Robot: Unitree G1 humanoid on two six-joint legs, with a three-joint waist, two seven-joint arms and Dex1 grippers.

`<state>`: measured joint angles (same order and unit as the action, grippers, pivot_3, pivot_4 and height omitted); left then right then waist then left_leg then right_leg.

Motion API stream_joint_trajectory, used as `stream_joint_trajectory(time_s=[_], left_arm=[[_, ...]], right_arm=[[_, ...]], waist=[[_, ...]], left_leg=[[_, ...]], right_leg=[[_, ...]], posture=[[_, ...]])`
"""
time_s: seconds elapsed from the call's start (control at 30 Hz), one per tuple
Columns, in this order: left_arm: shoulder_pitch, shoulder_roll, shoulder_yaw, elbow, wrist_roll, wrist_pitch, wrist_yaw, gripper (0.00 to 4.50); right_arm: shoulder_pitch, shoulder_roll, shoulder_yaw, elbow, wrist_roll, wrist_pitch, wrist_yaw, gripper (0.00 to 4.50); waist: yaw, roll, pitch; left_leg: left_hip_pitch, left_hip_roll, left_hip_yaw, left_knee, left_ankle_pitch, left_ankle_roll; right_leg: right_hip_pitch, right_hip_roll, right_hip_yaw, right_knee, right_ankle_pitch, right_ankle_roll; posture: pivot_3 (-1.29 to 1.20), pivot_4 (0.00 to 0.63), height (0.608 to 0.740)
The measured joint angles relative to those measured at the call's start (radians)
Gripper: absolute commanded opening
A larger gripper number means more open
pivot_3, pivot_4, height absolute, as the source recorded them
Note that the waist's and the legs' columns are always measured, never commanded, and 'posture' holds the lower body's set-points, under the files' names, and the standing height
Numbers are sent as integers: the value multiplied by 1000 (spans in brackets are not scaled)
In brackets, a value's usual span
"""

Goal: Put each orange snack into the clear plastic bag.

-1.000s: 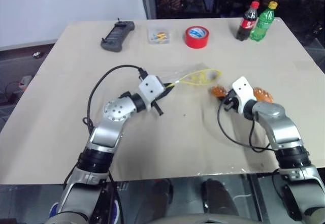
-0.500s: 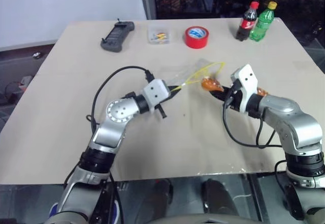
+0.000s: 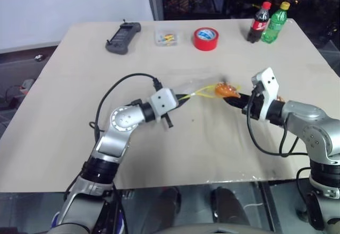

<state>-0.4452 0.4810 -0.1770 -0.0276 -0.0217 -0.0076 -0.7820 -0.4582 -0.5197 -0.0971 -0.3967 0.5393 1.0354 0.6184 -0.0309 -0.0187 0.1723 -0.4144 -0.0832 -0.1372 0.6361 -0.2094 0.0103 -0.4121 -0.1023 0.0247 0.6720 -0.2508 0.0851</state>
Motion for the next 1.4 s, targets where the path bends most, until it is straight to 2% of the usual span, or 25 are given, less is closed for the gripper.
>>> stream_joint_trajectory(time_s=[0.13, 0.33, 0.6, 0.67, 0.73, 0.77, 0.83, 0.9, 1.2, 1.33, 1.37, 1.4], left_arm=[[0, -2, 0, 0, 0, -1, -3, 0], [-2, -13, -20, 0, -3, -8, -28, 0], [22, -5, -68, -2, -2, -61, -90, 0], [22, 3, -66, -2, -3, -69, -95, 0], [22, 5, -66, -2, -3, -72, -97, 0], [22, 5, -65, -2, -4, -72, -97, 0], [21, 5, -62, -1, -4, -72, -92, 0], [19, 5, -51, 8, -4, -72, -83, 0], [-28, 20, 3, 142, 44, -84, 11, 0], [-53, 3, 31, 212, 66, -131, 90, 0], [-56, 1, 31, 220, 67, -136, 93, 0], [-63, -2, 31, 231, 67, -141, 94, 0]], right_arm=[[0, 0, 6, 1, -4, 1, -24, 43], [-1, 19, 120, 37, -70, -34, -67, 43], [-91, 223, 169, 169, -121, -66, -191, 43], [-101, 244, 179, 214, -157, -103, -218, 43], [-101, 251, 192, 248, -188, -138, -234, 1045], [-101, 253, 198, 261, -202, -152, -237, 1404], [-100, 254, 200, 276, -225, -176, -246, 2552], [-96, 250, 200, 276, -242, -184, -257, 3420], [-3, 121, 121, 22, -145, -103, -179, 3420], [39, 36, 93, -34, -157, -151, -157, 3420], [44, 15, 89, -31, -174, -172, -157, 3976], [48, -30, 84, -13, -206, -216, -156, 4264]], waist=[[0, 0, 0], [-3, 0, 0], [-7, 0, 0], [-4, 0, 0], [-2, 0, 0], [-3, 0, 0], [-5, 0, 0], [-6, 0, 0], [-5, 0, 0], [-3, 0, 0], [-3, 0, 0], [-3, 0, 0]], left_leg=[[0, 0, 0, 0, 0, 0], [0, 0, 0, 0, 0, 0], [0, 0, -1, 0, 0, 0], [0, 0, 0, 0, 0, 0], [0, -1, 0, 0, 0, 0], [0, -1, 0, 0, 0, 0], [0, -1, -1, 0, 0, 0], [0, 0, -1, 0, 0, 0], [0, -1, -1, 0, 0, 0], [0, -1, -1, 0, 0, 0], [0, -1, 0, 0, 0, 0], [0, -1, 0, 0, 0, 0]], right_leg=[[0, 0, 0, 0, 0, 0], [0, 0, 0, 0, 0, 0], [0, 1, 0, 1, 0, 0], [0, 0, 0, 0, 0, 0], [0, 0, 0, 0, 0, 0], [0, 0, 0, 0, 0, 0], [-1, 0, 0, 0, 0, 0], [-1, 1, 0, 1, 0, 0], [0, 0, 0, 0, 0, 0], [0, 0, -1, 0, 0, 0], [0, 0, -1, 0, 0, 0], [0, -1, -1, 0, 0, 0]], posture=[[0, 150, 740], [0, 150, 740], [0, 150, 740], [0, 150, 740], [0, 150, 740], [0, 150, 740], [0, 150, 740], [0, 150, 740], [0, 150, 740], [0, 150, 740], [0, 150, 740], [0, 150, 740]])
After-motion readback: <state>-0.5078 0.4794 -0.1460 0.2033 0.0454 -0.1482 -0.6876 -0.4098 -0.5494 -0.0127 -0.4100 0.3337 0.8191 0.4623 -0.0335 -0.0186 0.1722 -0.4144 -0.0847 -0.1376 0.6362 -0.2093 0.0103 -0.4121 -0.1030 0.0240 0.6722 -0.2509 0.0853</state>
